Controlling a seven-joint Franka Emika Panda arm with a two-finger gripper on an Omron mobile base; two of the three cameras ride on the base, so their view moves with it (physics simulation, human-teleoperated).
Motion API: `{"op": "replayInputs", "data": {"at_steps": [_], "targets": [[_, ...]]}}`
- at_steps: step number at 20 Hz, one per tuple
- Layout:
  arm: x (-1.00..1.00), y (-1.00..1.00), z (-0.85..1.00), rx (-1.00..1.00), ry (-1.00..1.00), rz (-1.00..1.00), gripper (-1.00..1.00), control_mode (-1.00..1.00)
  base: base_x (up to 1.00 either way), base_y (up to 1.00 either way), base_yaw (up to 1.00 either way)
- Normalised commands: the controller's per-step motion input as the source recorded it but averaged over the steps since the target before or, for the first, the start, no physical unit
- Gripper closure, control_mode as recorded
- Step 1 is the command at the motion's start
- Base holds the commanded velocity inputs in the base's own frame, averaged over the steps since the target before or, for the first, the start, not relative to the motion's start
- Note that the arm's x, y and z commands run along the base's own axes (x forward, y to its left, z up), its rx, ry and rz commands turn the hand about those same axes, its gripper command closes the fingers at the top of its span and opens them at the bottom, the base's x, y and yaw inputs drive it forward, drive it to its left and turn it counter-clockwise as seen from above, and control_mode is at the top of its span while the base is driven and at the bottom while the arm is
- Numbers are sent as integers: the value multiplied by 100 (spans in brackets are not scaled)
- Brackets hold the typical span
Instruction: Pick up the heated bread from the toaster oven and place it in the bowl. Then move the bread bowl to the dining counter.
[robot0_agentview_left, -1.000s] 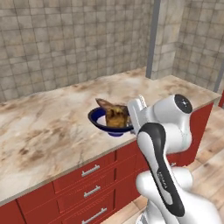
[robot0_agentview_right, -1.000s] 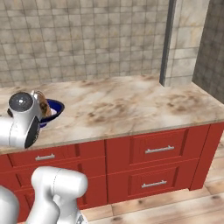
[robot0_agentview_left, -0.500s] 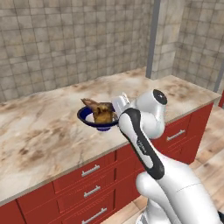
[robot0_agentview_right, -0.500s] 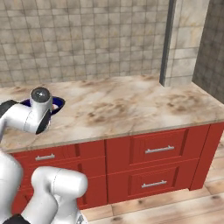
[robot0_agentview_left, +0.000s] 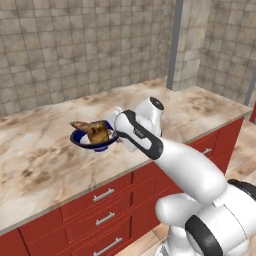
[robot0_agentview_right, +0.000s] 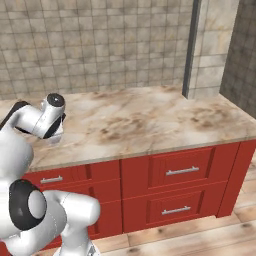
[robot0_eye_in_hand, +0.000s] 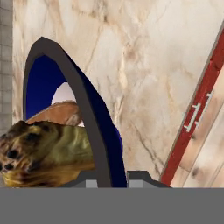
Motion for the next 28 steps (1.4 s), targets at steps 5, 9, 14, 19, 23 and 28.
{"op": "replayInputs", "data": {"at_steps": [5, 9, 14, 19, 23, 28], "targets": [[8, 41, -53, -1, 0, 3, 100, -100, 0, 0, 0], [27, 39, -47, 0, 0, 0, 100, -100, 0, 0, 0], [49, 45, -42, 0, 0, -2, 100, -100, 0, 0, 0], [53, 46, -36, 0, 0, -5, 100, -100, 0, 0, 0], [31, 11, -46, -2, 0, -2, 100, -100, 0, 0, 0], [25, 3, -35, -3, 0, -1, 100, -100, 0, 0, 0]]}}
